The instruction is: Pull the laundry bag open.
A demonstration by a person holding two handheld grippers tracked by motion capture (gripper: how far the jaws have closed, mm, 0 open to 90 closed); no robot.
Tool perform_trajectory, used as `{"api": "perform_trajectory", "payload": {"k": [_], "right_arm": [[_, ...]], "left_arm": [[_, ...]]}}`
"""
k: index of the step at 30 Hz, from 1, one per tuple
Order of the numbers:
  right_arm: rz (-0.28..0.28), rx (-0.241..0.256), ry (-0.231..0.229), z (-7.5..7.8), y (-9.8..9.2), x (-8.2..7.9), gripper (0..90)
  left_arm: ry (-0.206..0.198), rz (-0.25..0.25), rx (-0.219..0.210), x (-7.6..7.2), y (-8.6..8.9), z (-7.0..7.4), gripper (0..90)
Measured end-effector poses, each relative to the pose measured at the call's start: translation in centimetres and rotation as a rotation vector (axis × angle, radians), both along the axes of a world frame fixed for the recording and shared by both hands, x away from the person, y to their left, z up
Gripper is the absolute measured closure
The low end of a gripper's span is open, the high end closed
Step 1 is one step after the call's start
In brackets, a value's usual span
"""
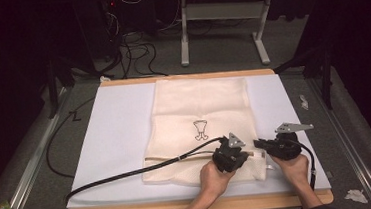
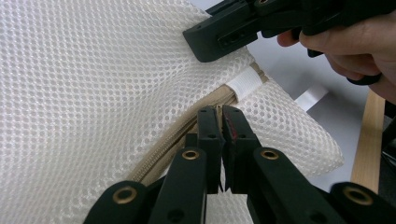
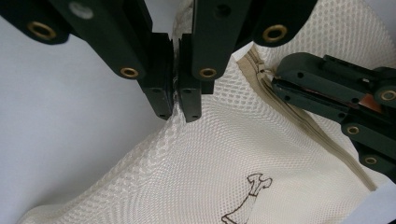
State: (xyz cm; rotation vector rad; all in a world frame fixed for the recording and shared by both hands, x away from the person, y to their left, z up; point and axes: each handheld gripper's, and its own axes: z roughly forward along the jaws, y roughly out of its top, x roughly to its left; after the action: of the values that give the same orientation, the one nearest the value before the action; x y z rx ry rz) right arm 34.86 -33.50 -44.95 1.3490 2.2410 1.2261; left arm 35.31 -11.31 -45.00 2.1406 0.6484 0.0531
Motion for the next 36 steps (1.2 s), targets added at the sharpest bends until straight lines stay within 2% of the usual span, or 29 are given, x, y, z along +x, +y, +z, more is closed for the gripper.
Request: {"api": "perform_trajectory", "payload": {"k": [6, 8, 14, 22, 32, 36], "right_arm": [[0.002, -0.002, 0.002, 0.0, 0.0, 0.0, 87.7], [0.001, -0.004, 0.004, 0.0, 0.0, 0.0, 87.7], [0.005, -0.01, 0.006, 0.0, 0.0, 0.1, 87.7], [0.007, -0.016, 0.007, 0.0, 0.2, 0.2, 87.7], [0.008, -0.021, -0.001, 0.1, 0.3, 0.2, 87.7], [-0.002, -0.012, 0.01, 0.0, 0.1, 0.2, 87.7]], "left_arm": [[0.001, -0.004, -0.002, 0.0, 0.2, 0.1, 87.0], [0.011, 0.004, -0.023, 0.1, 0.6, 0.1, 87.0], [-0.024, 0.014, -0.009, -0.1, 1.6, 0.6, 87.0], [-0.014, 0.02, -0.018, -0.1, 2.2, 0.6, 87.0], [-0.025, 0.03, -0.022, -0.1, 3.0, 0.7, 87.0], [-0.014, 0.038, -0.028, 0.0, 3.4, 0.7, 87.0]]}}
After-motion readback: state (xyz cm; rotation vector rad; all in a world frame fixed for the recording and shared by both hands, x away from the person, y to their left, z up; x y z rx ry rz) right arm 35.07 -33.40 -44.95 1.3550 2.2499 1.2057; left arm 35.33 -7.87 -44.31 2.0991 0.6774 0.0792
